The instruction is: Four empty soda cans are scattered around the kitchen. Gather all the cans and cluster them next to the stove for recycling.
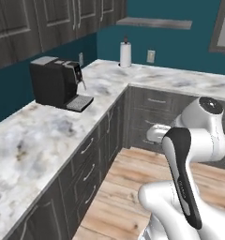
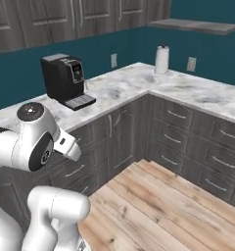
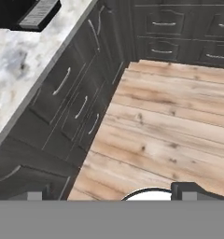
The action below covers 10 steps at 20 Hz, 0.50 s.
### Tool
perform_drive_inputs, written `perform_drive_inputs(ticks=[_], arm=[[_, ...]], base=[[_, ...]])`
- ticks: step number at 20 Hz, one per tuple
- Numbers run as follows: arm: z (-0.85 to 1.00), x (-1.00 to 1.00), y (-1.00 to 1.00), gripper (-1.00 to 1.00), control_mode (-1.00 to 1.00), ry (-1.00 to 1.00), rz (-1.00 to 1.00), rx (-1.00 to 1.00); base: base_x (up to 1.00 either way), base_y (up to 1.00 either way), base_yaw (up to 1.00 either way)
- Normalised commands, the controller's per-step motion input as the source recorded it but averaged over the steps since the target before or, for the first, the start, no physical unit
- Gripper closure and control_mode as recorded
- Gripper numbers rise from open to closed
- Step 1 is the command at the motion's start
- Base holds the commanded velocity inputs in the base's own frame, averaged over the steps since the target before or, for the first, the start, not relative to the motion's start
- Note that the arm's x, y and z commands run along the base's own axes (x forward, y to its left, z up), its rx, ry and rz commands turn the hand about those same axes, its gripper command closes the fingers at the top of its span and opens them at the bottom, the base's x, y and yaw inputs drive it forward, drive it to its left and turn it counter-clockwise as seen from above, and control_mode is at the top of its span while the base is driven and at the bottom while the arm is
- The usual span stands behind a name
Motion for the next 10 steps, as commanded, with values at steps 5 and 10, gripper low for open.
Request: perform_drive_inputs(ticks=[5,10], arm=[[0.0,0.0,0.0,-1.0,1.0,0.0,0.0,0.0],[0.0,0.0,0.0,-1.0,1.0,0.0,0.0,0.0]], base=[[-0.18,-0.07,-0.42],[-0.12,-0.06,-0.42]])
